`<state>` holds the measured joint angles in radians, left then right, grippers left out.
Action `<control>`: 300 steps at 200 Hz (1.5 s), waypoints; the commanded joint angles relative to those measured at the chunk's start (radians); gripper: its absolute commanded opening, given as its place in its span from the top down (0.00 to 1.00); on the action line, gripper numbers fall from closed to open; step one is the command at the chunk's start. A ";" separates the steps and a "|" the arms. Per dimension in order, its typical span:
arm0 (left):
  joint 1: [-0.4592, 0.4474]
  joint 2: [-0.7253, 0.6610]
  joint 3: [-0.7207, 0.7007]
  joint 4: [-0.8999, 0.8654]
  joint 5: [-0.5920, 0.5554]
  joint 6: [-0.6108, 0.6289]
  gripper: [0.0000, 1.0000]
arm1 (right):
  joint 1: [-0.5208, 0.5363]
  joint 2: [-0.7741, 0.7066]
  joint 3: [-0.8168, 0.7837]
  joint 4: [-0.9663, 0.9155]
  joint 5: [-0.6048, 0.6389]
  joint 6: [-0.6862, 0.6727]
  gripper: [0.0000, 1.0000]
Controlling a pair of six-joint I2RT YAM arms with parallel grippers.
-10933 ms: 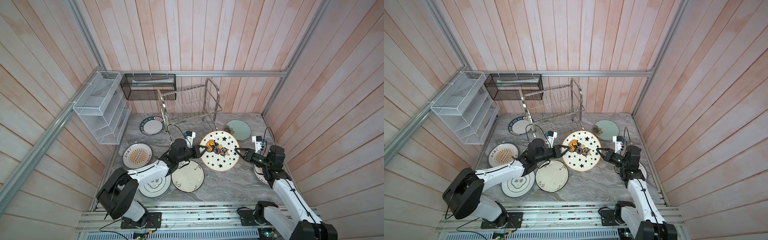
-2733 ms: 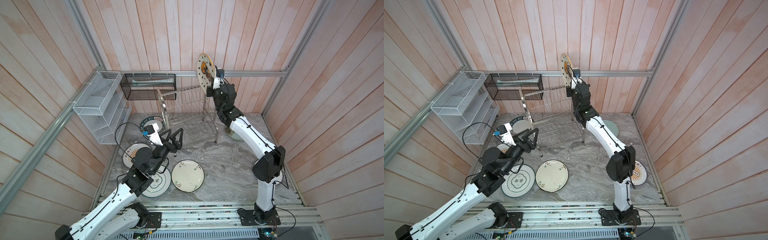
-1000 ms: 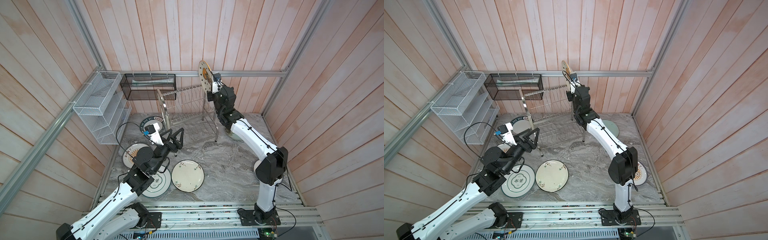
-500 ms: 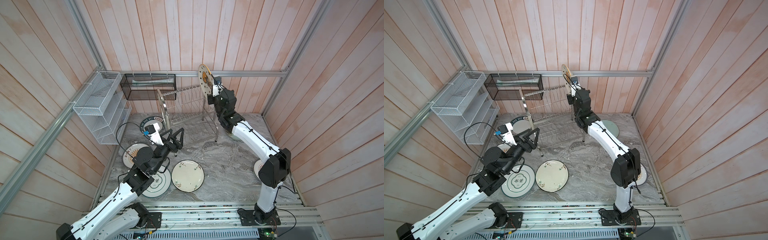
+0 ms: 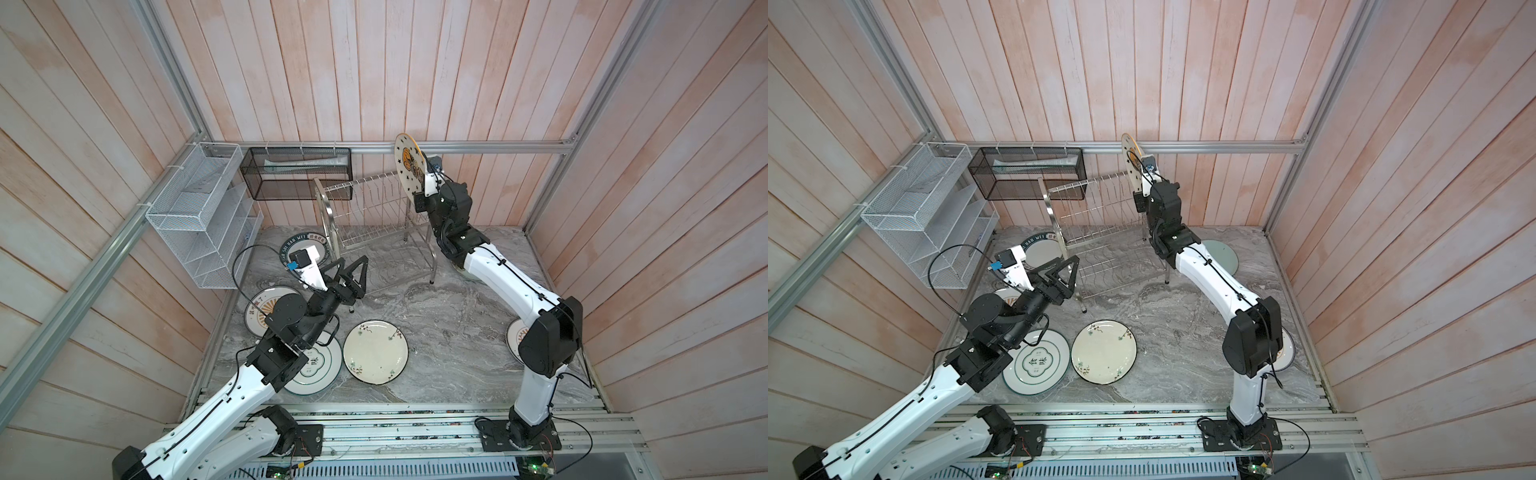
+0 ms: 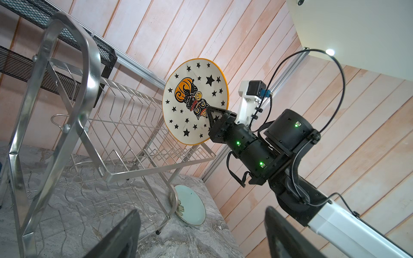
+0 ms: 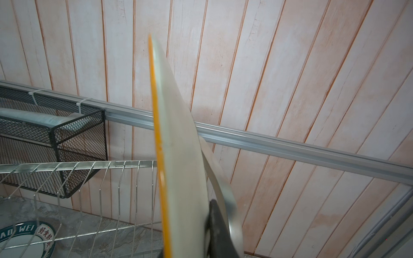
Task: Load plates into a dish rack
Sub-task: Place the plate on the dish rack.
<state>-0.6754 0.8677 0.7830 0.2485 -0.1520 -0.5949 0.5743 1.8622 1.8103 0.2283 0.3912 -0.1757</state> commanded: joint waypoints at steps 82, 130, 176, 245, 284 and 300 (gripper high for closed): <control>-0.006 -0.008 -0.015 0.008 0.016 -0.003 0.13 | 0.002 -0.118 -0.032 0.138 -0.017 0.090 1.00; -0.007 -0.010 -0.016 0.007 0.017 -0.005 0.13 | 0.002 -0.113 -0.034 0.132 -0.008 0.102 1.00; -0.007 -0.009 -0.015 0.005 0.017 -0.006 0.13 | 0.001 -0.113 -0.038 0.131 -0.007 0.108 0.84; -0.007 -0.009 -0.016 -0.005 0.017 -0.008 0.12 | -0.004 -0.121 -0.045 0.142 -0.001 0.107 0.70; -0.007 -0.008 -0.014 -0.003 0.016 -0.006 0.12 | -0.007 -0.122 -0.038 0.146 0.001 0.096 0.66; -0.007 -0.006 -0.014 -0.004 0.014 -0.006 0.12 | -0.009 -0.126 -0.038 0.150 0.001 0.092 0.64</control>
<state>-0.6773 0.8677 0.7830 0.2489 -0.1493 -0.5987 0.5697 1.7496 1.7512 0.3508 0.3847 -0.0788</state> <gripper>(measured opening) 0.876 0.348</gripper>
